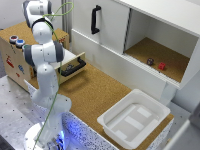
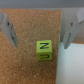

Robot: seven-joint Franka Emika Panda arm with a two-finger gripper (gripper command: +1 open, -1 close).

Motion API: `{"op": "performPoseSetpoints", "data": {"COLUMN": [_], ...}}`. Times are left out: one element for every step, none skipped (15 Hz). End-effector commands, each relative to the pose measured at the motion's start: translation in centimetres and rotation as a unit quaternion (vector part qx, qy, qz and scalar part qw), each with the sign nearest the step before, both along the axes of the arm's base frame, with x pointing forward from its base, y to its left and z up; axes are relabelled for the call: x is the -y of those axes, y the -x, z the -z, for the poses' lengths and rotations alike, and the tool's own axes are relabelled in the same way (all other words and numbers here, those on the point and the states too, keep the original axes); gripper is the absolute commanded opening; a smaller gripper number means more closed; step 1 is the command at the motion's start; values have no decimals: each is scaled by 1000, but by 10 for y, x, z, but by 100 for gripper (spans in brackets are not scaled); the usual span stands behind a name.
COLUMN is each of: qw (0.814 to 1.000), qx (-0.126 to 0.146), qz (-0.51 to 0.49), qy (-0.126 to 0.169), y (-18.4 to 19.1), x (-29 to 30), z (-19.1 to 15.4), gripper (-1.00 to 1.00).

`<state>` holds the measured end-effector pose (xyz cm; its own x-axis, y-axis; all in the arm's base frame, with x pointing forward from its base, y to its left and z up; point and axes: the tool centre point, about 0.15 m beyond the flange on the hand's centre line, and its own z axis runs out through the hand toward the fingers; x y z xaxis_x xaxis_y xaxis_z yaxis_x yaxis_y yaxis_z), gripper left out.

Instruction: Take the yellow block and turn it right

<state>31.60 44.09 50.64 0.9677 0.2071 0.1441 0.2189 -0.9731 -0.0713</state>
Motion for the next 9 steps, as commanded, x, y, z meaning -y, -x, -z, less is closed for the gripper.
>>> {"op": "performPoseSetpoints", "data": {"qw": [991, 984, 975, 965, 950, 935, 922, 909, 896], "qx": [-8, -24, -41, -55, -66, -76, -78, -82, -83], "qz": [-120, -167, -210, -252, -301, -345, -380, -408, -435], "qy": [-59, -55, -56, -55, -44, -30, -13, -1, 11], "y": [7, 4, 2, 0, -2, -5, -7, -8, -12], "x": [-12, -24, -33, -40, -47, -51, -53, -53, -51], "z": [-7, -7, -7, -8, -10, -11, -13, -14, -16], "gripper": [100, 100, 100, 100, 100, 100, 100, 100, 100]}}
